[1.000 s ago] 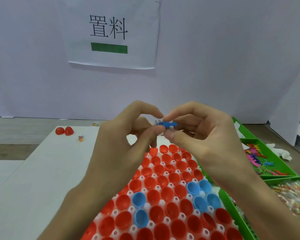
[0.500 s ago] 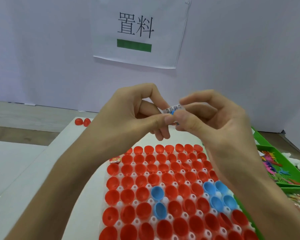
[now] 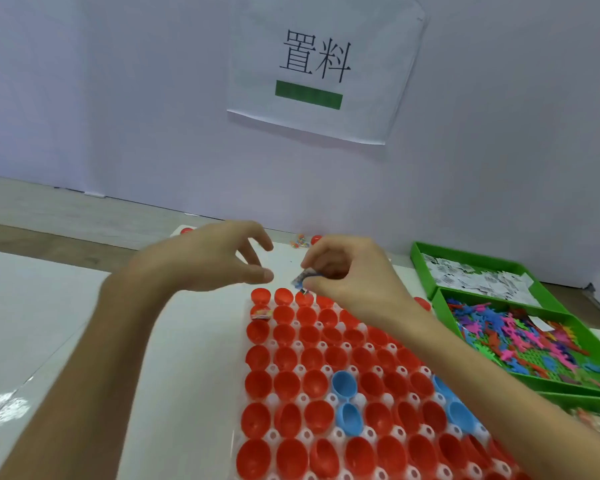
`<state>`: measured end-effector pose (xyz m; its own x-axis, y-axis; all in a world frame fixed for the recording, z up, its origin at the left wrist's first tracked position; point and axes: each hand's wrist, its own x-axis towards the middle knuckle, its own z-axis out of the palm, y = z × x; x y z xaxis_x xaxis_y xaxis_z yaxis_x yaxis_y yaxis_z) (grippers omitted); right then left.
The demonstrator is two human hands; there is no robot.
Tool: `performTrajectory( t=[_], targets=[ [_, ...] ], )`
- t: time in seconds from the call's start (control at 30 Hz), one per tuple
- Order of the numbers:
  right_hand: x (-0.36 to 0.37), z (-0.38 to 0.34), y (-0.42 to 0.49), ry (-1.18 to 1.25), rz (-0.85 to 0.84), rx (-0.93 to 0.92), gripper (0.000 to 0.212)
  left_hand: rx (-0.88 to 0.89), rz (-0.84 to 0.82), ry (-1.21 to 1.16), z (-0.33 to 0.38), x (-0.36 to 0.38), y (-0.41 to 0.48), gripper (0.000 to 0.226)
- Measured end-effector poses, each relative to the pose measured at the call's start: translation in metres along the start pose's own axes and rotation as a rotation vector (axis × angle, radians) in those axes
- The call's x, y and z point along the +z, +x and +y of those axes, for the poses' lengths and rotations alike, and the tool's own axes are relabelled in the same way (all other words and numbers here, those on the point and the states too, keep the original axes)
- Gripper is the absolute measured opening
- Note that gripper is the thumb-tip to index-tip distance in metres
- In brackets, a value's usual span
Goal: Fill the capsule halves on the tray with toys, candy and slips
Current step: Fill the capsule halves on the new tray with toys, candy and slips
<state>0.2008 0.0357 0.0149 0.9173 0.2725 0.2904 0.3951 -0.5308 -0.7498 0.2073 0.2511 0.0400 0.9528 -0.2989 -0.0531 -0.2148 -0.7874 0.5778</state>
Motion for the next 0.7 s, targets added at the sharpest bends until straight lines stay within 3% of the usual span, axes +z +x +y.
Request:
performTrajectory(
  t=[0.47, 0.7],
  targets=[
    [0.043, 0.030, 0.014, -0.311, -0.190, -0.012, 0.028, 0.001, -0.087, -0.023, -0.021, 0.034, 0.027, 0.036],
    [0.046, 0.027, 0.016, -0.318, -0.197, -0.002, 0.031, 0.020, -0.130, 0.006, -0.020, 0.045, 0.030, 0.024]
  ],
)
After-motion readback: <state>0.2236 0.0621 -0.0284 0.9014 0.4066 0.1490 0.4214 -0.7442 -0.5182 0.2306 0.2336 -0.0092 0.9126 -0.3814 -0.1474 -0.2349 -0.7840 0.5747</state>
